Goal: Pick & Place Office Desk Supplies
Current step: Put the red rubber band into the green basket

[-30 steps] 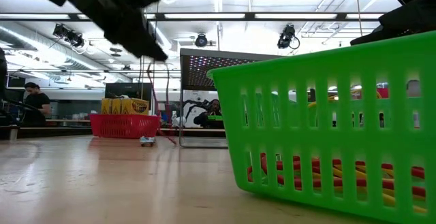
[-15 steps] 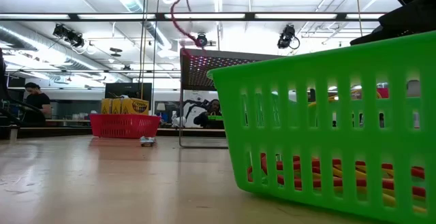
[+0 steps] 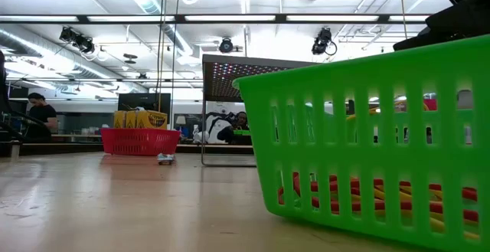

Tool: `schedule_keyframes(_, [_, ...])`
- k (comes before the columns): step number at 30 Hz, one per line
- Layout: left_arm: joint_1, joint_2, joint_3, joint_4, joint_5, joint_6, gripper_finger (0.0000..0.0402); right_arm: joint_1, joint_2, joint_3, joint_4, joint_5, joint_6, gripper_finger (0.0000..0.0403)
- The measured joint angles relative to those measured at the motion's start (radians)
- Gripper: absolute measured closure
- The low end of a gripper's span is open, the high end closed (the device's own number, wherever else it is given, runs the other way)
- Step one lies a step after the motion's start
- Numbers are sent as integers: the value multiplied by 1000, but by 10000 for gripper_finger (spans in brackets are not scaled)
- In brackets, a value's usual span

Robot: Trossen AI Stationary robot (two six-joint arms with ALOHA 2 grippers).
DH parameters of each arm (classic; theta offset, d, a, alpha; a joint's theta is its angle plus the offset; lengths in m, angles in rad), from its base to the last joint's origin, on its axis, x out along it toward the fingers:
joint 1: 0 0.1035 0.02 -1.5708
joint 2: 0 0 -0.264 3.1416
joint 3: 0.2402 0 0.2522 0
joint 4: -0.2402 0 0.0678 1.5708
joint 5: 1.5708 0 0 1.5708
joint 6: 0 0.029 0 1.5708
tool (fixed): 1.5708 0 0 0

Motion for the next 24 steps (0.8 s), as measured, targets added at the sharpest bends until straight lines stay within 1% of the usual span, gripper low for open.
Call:
schedule_keyframes(6, [1, 113, 119, 6, 96, 17, 401, 0, 0, 0, -7, 0, 0, 177])
schedule_keyframes(8, [3, 147, 140, -4, 121, 14, 401, 0, 0, 0, -5, 0, 0, 177])
schedule_keyframes(13, [5, 262, 195, 36, 173, 0, 401, 0, 0, 0, -16, 0, 0, 177])
schedule_keyframes(17, [13, 329, 230, 44, 183, -20, 401, 0, 0, 0, -21, 0, 2, 177])
schedule_keyframes(24, [38, 398, 241, 43, 209, -48, 402, 0, 0, 0, -21, 0, 3, 177])
